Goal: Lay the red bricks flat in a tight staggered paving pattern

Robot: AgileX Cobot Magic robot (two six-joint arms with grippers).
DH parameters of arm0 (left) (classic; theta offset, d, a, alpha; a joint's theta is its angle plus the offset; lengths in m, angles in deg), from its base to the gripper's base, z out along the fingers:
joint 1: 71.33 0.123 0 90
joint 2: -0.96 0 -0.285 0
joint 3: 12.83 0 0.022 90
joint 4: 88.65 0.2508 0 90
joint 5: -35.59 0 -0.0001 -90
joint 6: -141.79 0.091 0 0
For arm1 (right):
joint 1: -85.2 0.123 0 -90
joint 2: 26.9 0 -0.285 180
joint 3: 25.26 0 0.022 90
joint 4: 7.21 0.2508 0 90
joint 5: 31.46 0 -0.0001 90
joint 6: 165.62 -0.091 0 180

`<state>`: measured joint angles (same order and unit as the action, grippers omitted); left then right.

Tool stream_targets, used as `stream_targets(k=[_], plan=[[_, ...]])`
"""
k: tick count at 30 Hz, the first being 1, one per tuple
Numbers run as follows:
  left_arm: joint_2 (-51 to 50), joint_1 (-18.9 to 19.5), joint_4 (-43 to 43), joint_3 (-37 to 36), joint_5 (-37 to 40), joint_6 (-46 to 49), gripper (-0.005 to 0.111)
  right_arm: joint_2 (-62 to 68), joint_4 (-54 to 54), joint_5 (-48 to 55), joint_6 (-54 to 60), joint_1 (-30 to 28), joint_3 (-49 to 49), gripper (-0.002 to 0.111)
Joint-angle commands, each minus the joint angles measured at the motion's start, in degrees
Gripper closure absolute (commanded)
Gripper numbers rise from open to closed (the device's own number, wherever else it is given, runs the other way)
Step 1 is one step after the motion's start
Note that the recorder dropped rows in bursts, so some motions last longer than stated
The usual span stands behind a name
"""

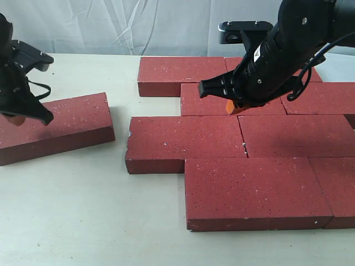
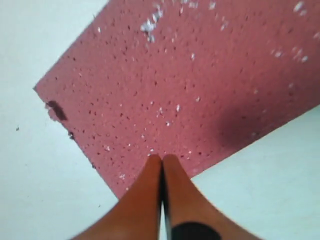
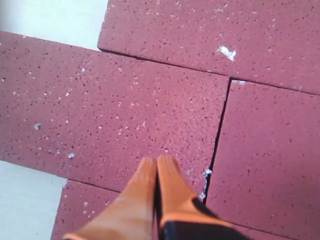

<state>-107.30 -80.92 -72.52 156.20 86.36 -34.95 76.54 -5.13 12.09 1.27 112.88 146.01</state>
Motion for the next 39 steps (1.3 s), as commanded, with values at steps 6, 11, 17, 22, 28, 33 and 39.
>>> stream_targets(k=[6, 11, 17, 22, 28, 33, 39], plan=[[-0.8, -0.1, -11.5, 0.5, -7.2, -1.2, 0.107, -0.4, -0.1, -0.4, -0.1, -0.2, -0.2, 0.109], [-4.3, 2.7, -11.7, 0.5, -9.0, -6.6, 0.107, -0.4, -0.1, -0.4, -0.1, -0.2, -0.2, 0.109], [-5.2, 5.3, -13.7, 0.5, -10.4, -9.0, 0.107, -0.4, -0.1, -0.4, -0.1, -0.2, -0.2, 0.109], [-5.2, 5.4, -14.2, 0.5, -11.0, -7.1, 0.107, -0.4, -0.1, -0.4, -0.1, -0.2, -0.2, 0.109], [-5.2, 5.4, -14.2, 0.5, -13.9, -5.6, 0.107, -0.4, 0.0, -0.5, -0.1, -0.2, -0.2, 0.109], [-5.2, 5.4, -14.1, 0.5, -15.3, -5.5, 0.107, -0.4, 0.0, -0.5, -0.1, -0.2, -0.2, 0.109], [-6.3, 5.4, -14.2, 0.5, -15.9, -4.4, 0.107, -0.4, 0.0, -0.5, -0.1, -0.2, -0.2, 0.109]])
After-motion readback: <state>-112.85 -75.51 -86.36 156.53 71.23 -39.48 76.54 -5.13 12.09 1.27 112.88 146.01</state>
